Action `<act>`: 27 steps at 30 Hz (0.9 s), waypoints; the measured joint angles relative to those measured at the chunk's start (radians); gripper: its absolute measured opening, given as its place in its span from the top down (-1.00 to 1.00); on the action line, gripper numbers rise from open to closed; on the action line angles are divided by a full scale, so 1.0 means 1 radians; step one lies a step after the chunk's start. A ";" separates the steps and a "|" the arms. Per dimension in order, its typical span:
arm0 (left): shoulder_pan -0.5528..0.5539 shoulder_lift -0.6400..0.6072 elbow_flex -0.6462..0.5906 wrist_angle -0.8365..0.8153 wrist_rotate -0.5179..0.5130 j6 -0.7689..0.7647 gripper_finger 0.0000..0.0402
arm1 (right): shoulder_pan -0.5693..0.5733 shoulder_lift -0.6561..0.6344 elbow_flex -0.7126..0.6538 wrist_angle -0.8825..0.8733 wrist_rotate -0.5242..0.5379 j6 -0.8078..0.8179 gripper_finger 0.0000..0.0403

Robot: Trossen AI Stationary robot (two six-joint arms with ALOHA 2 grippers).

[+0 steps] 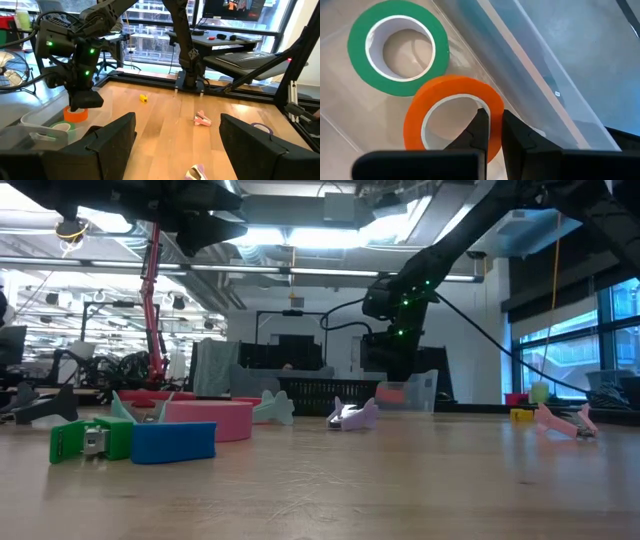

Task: Pick and place Stapler, Stapler remover, tape
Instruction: Put the orange tape into the transparent bin, then put the gray staple remover into the gray bin

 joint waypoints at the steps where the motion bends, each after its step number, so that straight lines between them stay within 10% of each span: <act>1: 0.000 0.000 0.000 0.000 0.000 0.000 -0.39 | 0.000 0.000 0.000 0.000 0.000 0.002 0.86; 13: 0.000 0.000 0.000 -0.001 0.035 0.000 -0.39 | 0.004 -0.023 -0.005 -0.024 -0.042 0.010 -0.02; 27: 0.000 0.000 0.000 -0.057 0.061 -0.013 -0.39 | 0.144 -0.385 -0.102 -0.130 -0.068 0.052 -0.04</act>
